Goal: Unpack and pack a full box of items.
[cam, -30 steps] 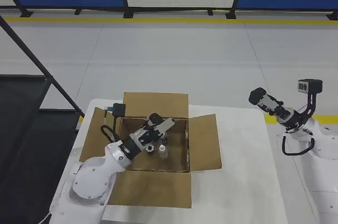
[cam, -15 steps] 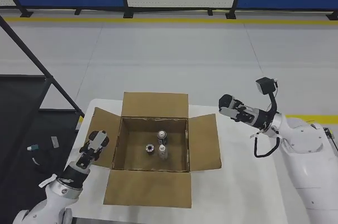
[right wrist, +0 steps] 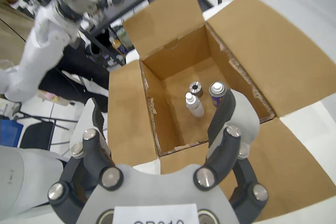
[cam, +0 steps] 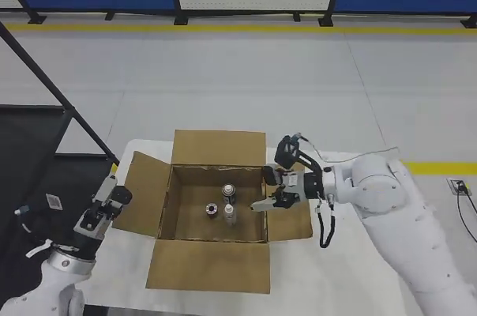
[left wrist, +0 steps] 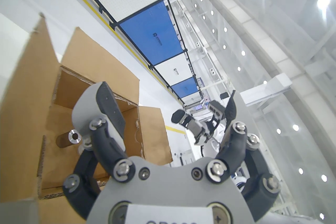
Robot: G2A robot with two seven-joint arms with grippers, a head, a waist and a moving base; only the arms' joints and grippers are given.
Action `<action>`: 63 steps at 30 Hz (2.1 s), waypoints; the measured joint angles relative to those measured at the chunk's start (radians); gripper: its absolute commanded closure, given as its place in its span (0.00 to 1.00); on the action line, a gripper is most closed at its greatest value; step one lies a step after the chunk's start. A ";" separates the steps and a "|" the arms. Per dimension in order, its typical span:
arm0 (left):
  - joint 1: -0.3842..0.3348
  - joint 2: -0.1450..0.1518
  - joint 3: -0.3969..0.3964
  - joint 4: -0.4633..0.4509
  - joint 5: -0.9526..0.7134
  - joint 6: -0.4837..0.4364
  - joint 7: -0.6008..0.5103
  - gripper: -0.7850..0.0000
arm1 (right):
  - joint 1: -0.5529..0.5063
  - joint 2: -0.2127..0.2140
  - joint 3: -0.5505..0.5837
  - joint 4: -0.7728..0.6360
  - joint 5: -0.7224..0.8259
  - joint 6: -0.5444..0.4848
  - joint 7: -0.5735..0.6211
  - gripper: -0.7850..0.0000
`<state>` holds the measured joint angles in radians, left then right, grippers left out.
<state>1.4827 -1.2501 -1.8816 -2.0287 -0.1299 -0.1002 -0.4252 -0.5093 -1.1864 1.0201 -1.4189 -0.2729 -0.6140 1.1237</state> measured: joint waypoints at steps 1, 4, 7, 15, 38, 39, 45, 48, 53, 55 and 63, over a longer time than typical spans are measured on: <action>0.002 0.002 -0.025 0.013 -0.014 0.002 0.000 0.00 | 0.021 -0.008 -0.037 0.012 -0.029 0.019 0.009 0.00; 0.013 0.005 -0.085 0.049 -0.046 0.003 -0.001 0.00 | 0.082 -0.037 -0.153 0.063 -0.105 0.075 0.008 0.00; 0.024 0.007 -0.112 0.062 -0.080 0.002 -0.008 0.00 | 0.135 -0.071 -0.257 0.123 -0.167 0.129 -0.017 0.00; 0.025 0.007 -0.112 0.061 -0.080 0.003 -0.009 0.00 | 0.229 -0.171 -0.453 0.306 -0.221 0.190 -0.120 0.00; 0.025 0.007 -0.112 0.061 -0.080 0.003 -0.009 0.00 | 0.290 -0.360 -0.612 0.675 -0.313 0.274 -0.263 1.00; 0.025 0.007 -0.112 0.061 -0.080 0.003 -0.009 0.00 | 0.291 -0.363 -0.611 0.680 -0.313 0.270 -0.262 1.00; 0.025 0.007 -0.112 0.061 -0.080 0.003 -0.009 0.00 | 0.298 -0.369 -0.588 0.690 -0.302 0.237 -0.251 1.00; 0.025 0.007 -0.112 0.061 -0.080 0.003 -0.009 0.00 | 0.303 -0.360 -0.564 0.667 -0.302 0.222 -0.255 1.00; 0.025 0.007 -0.112 0.061 -0.080 0.003 -0.009 0.00 | 0.303 -0.320 -0.498 0.568 -0.339 0.225 -0.253 1.00; 0.025 0.007 -0.112 0.061 -0.080 0.003 -0.009 0.00 | 0.296 -0.299 -0.466 0.513 -0.363 0.242 -0.246 1.00; 0.025 0.007 -0.112 0.061 -0.080 0.003 -0.009 0.00 | 0.140 -0.159 -0.170 0.113 -0.507 0.377 -0.228 1.00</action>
<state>1.5073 -1.2430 -1.9936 -1.9676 -0.2101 -0.0976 -0.4339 -0.3689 -1.3458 0.8503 -1.3060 -0.7795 -0.2369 0.8960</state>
